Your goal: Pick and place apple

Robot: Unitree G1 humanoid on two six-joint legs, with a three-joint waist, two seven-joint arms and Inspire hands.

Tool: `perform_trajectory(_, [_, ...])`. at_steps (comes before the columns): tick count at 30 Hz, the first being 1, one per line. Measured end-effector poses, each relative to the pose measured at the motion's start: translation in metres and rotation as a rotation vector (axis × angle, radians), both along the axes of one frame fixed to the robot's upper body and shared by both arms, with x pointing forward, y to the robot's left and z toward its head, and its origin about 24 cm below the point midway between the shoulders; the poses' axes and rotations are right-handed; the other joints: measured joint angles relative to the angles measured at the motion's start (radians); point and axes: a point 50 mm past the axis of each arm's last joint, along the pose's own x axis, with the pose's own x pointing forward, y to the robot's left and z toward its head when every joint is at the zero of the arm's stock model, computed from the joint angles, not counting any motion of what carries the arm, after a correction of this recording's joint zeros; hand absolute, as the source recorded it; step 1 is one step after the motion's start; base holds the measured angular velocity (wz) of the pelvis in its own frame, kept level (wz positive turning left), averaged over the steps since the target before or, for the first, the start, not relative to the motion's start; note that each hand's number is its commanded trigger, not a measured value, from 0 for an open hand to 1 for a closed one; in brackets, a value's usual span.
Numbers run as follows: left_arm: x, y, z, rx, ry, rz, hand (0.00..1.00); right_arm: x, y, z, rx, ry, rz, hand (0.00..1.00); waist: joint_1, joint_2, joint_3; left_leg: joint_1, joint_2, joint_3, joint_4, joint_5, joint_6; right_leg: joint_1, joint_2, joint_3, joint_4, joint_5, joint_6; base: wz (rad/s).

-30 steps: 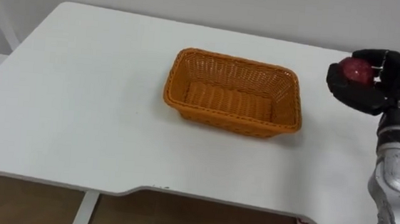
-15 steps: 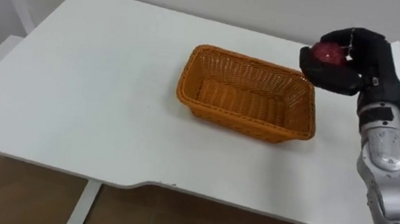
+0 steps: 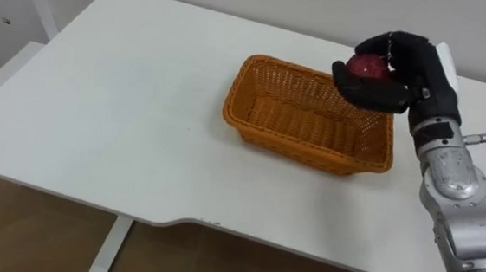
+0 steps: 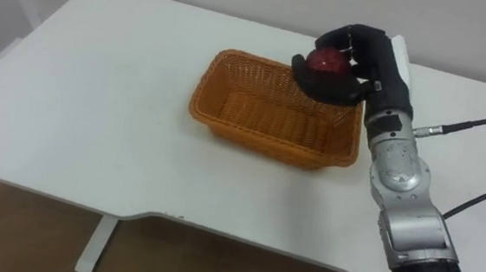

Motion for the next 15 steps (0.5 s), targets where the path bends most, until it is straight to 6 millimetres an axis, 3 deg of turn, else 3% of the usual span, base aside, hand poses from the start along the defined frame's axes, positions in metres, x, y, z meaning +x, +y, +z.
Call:
perform_trajectory(6, [-0.0015,0.0018,0.0006,0.005,0.003,-0.001,0.0,0.0001,0.0,-0.0005,-0.012,0.007,0.003,0.0,0.003,-0.015,-0.001,-0.001,0.0,-0.002,0.0,0.0,0.0,0.001,-0.001,-0.007,0.0,0.0,0.0,0.0])
perform_trajectory(15, [-0.0034,0.002,0.0006,0.008,0.006,0.001,0.0,-0.0001,-0.0012,-0.0002,-0.003,-0.001,-0.018,0.0,0.002,-0.009,0.005,-0.001,-0.005,-0.006,0.002,0.0,0.0,0.01,-0.002,-0.007,-0.006,0.0,0.0,0.0])
